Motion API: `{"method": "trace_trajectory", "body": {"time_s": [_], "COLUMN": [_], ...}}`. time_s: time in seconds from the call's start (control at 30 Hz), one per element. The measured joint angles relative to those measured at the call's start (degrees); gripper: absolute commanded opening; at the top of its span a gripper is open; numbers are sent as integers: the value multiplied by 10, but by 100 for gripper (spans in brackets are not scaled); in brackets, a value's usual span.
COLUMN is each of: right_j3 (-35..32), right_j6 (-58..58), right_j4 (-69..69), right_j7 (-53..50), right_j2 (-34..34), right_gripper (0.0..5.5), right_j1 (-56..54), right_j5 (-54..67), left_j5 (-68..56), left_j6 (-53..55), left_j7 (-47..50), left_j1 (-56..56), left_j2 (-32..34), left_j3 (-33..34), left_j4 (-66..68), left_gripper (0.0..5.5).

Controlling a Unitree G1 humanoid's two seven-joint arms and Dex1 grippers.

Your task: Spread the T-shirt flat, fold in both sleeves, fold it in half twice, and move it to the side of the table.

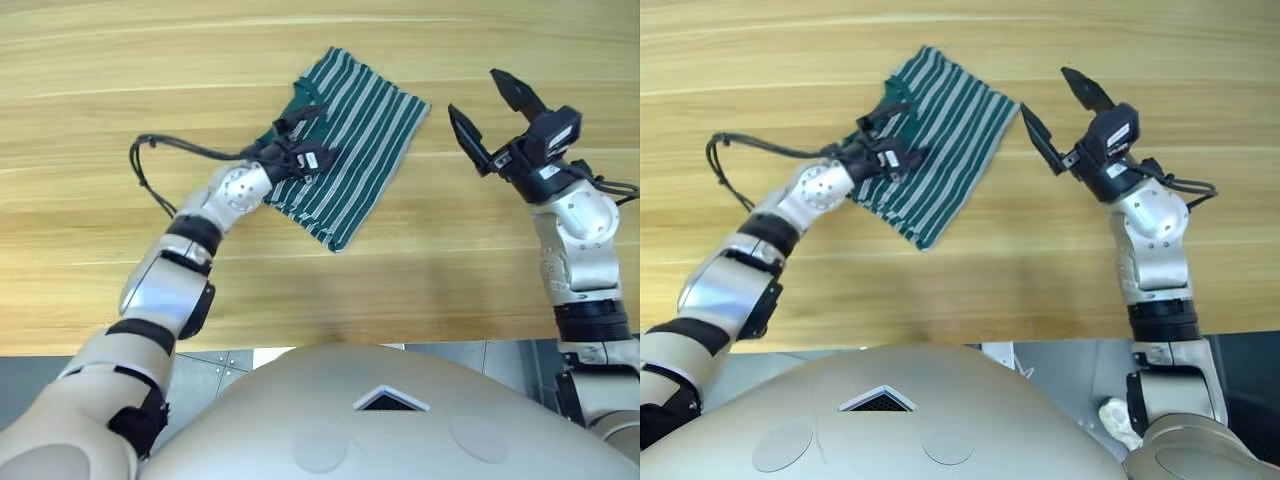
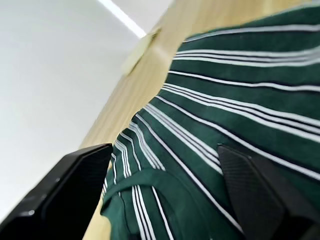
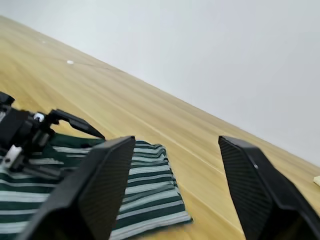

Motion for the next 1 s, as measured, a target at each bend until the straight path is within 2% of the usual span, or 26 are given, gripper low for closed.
{"method": "trace_trajectory", "body": {"time_s": [0.1, 0.23, 0.3, 0.43, 0.6, 0.7, 0.8, 0.97, 1.0], "right_j3": [1, 2, 2, 10, 33, 89, 144, 172, 172], "right_j6": [-2, -4, -5, -12, -50, -108, -136, -173, -177], "right_j4": [0, 0, 0, 6, 6, -50, -79, -46, -38], "right_j7": [2, 12, 13, 21, 34, 76, 90, 36, 22], "right_j2": [3, 16, 21, 36, 40, 21, -2, -2, 0], "right_gripper": [308, 308, 308, 308, 308, 308, 308, 308, 308], "right_j1": [10, 28, 32, 39, 64, 136, 209, 200, 193], "right_j5": [-20, -59, -70, -105, -151, -191, -277, -367, -378], "left_j5": [-43, -88, -96, -110, -139, -187, -293, -352, -347], "left_j6": [5, 69, 136, 269, 319, 314, 303, 303, 302], "left_j7": [-1, -14, -13, 13, 24, 23, -14, -6, -3], "left_j1": [82, 249, 297, 378, 398, 400, 401, 355, 354], "left_j2": [17, 25, 5, -79, -122, -110, -90, -46, -43], "left_j3": [24, 37, 39, 36, 45, 109, 169, 318, 330], "left_j4": [-80, -275, -359, -506, -672, -757, -804, -726, -712], "left_gripper": [389, 389, 389, 389, 389, 389, 389, 389, 389]}}
